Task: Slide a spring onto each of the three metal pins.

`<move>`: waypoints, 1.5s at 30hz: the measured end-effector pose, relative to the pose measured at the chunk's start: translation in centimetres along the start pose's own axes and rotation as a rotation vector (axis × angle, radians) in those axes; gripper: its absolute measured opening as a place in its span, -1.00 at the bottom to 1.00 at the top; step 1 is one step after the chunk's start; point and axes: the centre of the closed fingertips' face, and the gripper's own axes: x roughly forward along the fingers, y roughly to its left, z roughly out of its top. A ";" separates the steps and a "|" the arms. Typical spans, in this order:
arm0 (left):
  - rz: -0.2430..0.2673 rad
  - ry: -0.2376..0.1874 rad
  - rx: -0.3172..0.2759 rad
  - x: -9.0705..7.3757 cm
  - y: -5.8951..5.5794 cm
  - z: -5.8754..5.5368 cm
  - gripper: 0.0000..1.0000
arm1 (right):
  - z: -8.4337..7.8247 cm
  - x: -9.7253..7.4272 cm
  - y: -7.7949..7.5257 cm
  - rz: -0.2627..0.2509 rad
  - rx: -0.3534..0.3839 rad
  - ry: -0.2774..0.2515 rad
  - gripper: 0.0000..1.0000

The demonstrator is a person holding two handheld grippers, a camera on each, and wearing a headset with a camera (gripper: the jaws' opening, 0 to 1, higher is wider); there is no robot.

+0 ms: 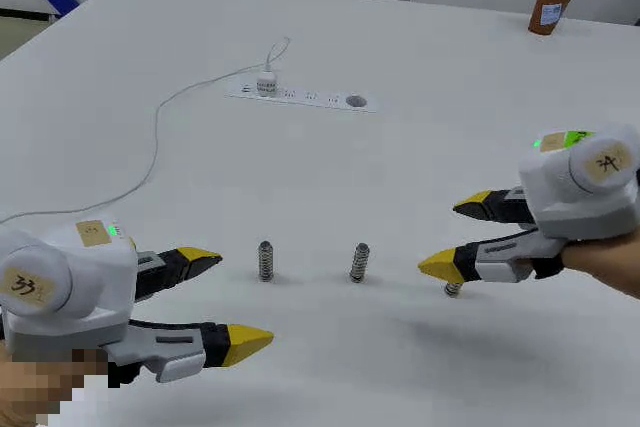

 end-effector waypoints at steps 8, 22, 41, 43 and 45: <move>-0.002 -0.005 0.003 0.2 0.0 0.2 0.33 | -1.6 -1.6 0.2 -0.032 0.045 -0.040 0.20; -0.001 -0.009 0.000 0.1 -0.1 0.1 0.34 | -2.6 -2.8 1.5 -0.048 0.103 -0.144 0.22; -0.005 -0.014 0.009 0.0 -0.4 0.4 0.34 | -5.0 -4.2 2.6 -0.069 0.132 -0.174 0.25; -0.004 -0.014 0.007 0.0 -0.3 0.3 0.34 | -5.2 -4.3 2.6 -0.077 0.143 -0.182 0.26; -0.003 -0.013 0.006 0.0 -0.3 0.2 0.34 | -5.2 -4.4 2.5 -0.087 0.151 -0.195 0.26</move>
